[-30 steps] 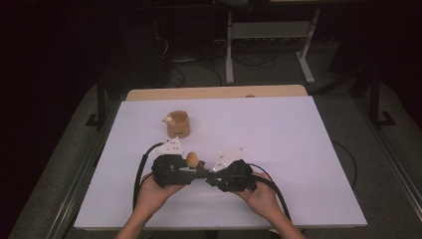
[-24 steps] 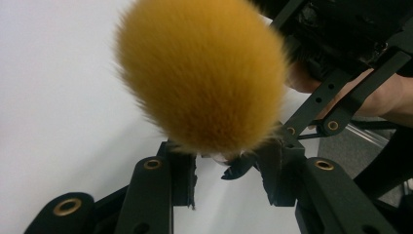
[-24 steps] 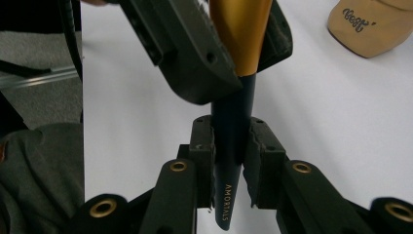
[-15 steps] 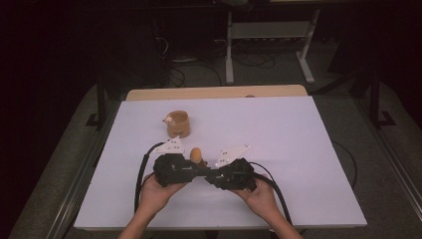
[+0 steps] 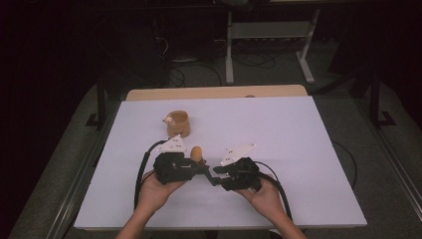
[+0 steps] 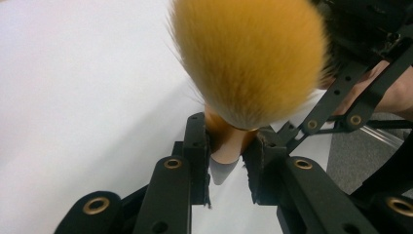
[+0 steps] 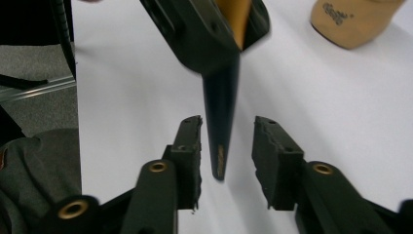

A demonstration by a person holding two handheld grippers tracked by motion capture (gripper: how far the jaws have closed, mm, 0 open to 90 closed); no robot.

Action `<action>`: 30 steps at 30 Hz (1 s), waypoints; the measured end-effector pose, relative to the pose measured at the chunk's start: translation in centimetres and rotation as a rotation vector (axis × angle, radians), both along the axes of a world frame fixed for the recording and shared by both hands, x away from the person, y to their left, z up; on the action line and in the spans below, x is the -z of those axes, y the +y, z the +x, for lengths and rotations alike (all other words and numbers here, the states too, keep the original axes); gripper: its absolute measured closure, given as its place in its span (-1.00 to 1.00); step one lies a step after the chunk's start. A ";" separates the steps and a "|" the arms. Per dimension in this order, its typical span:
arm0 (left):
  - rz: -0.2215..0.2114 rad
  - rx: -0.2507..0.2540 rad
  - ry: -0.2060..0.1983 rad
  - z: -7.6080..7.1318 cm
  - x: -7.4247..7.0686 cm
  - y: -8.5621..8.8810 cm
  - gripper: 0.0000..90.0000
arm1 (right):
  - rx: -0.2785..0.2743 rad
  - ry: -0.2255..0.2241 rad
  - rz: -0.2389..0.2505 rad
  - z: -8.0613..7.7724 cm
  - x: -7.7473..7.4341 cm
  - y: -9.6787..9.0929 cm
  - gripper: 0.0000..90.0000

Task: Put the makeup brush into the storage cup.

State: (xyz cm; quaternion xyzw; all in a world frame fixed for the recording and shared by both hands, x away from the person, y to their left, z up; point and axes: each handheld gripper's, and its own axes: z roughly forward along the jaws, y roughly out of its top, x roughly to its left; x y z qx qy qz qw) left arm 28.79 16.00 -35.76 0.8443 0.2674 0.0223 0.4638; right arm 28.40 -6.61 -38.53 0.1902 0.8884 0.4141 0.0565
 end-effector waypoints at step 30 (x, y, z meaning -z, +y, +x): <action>0.060 -0.087 0.005 2.7 -1.4 3.3 0.62 | 0.156 0.046 -0.011 0.4 0.4 -7.3 -0.08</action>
